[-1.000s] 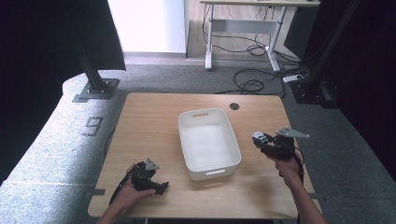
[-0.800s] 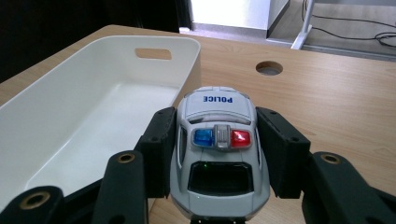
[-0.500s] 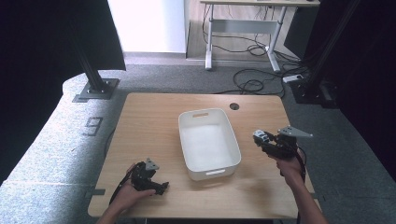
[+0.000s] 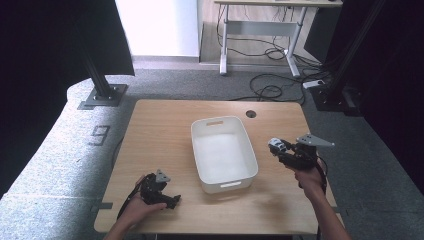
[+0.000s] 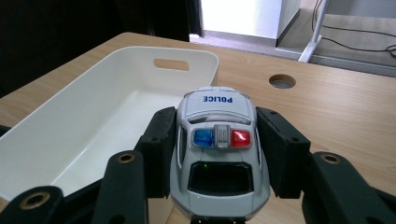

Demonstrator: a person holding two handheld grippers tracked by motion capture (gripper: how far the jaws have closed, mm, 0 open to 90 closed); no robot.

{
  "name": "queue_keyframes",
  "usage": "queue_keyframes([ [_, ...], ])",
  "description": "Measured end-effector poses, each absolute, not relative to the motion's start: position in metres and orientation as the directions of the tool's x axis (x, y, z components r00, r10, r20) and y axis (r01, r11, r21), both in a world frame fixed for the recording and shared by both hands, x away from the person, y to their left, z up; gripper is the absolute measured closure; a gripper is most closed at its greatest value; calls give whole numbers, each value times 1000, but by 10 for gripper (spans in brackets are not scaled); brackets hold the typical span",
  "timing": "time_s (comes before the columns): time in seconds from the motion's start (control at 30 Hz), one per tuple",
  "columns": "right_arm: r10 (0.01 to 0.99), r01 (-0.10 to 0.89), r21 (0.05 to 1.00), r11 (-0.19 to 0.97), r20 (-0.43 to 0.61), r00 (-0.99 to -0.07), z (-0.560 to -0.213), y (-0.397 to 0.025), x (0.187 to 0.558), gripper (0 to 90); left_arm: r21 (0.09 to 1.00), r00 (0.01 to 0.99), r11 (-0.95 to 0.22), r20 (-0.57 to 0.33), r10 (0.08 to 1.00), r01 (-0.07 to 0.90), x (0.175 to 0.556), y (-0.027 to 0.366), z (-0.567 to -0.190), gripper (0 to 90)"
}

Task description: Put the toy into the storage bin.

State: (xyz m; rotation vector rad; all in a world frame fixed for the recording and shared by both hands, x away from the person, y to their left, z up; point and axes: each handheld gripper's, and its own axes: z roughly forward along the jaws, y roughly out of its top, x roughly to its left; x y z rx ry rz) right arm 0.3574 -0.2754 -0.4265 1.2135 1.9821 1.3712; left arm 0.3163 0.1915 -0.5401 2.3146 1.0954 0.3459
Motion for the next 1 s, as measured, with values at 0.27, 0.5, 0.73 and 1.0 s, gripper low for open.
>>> queue_keyframes([
  [0.27, 836, 403, 904, 143, 107, -538, -423, -265, 356, 505, 585, 635, -514, -2, 773, 628, 316, 192, -541, 2],
  [0.5, 833, 395, 910, 128, 117, -540, -419, -262, 355, 505, 587, 634, -512, -2, 773, 627, 316, 192, -541, 2],
  [0.73, 833, 395, 910, 128, 118, -541, -417, -259, 356, 505, 588, 634, -511, -4, 774, 627, 315, 192, -541, 2],
  [1.0, 830, 390, 913, 118, 125, -544, -413, -255, 358, 505, 589, 634, -511, -2, 773, 626, 315, 192, -541, 2],
])
